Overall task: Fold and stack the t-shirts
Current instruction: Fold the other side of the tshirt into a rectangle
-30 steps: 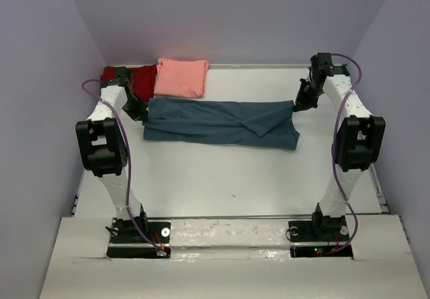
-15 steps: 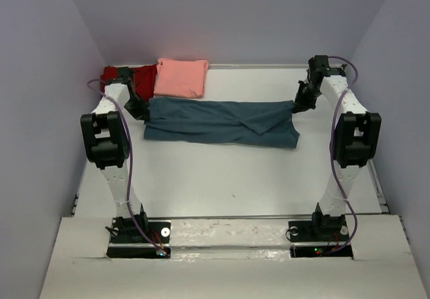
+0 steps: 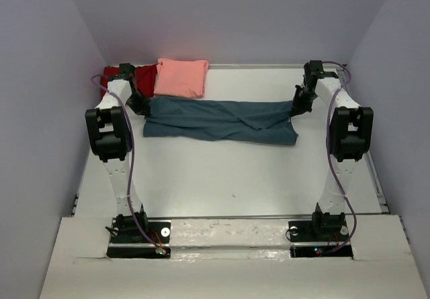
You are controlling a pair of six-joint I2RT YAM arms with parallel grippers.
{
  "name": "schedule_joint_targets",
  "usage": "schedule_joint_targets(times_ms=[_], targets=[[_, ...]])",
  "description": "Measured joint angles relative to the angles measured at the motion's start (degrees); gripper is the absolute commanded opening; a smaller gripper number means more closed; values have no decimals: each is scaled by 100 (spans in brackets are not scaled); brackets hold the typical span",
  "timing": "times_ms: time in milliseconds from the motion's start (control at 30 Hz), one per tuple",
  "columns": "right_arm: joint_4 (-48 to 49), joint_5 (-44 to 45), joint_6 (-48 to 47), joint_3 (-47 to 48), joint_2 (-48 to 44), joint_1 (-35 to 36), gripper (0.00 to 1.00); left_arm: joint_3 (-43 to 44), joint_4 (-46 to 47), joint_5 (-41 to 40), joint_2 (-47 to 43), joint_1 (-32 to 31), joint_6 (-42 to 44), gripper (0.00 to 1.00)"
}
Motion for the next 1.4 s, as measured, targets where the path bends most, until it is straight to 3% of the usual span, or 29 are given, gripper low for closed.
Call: schedule_joint_targets(times_ms=[300,467,533,567,600,633,667,700,733,1100,1400], targets=[[96,57,33,302,389,0,3,179,-15,57,149,-2,162,1],[122,131,83,350,535,0,6,179,-4,74,151,-2,260,11],[129,177,96,380,581,0,15,179,13,92,153,-2,304,29],[136,210,103,400,614,0,24,179,35,96,160,-2,330,40],[144,238,109,424,647,0,48,179,66,101,164,-2,358,54],[155,267,101,442,669,0,63,179,92,98,170,-2,363,96],[160,345,151,452,688,0,84,179,146,94,170,0,437,99],[157,487,160,472,715,-4,96,179,201,96,170,0,431,99],[168,605,181,474,717,-7,98,173,267,98,170,0,446,99],[236,417,404,605,415,-70,99,-55,704,76,-179,0,568,99],[452,-1003,1172,-1381,-1451,-417,97,-2240,1436,691,-2144,417,356,99]])
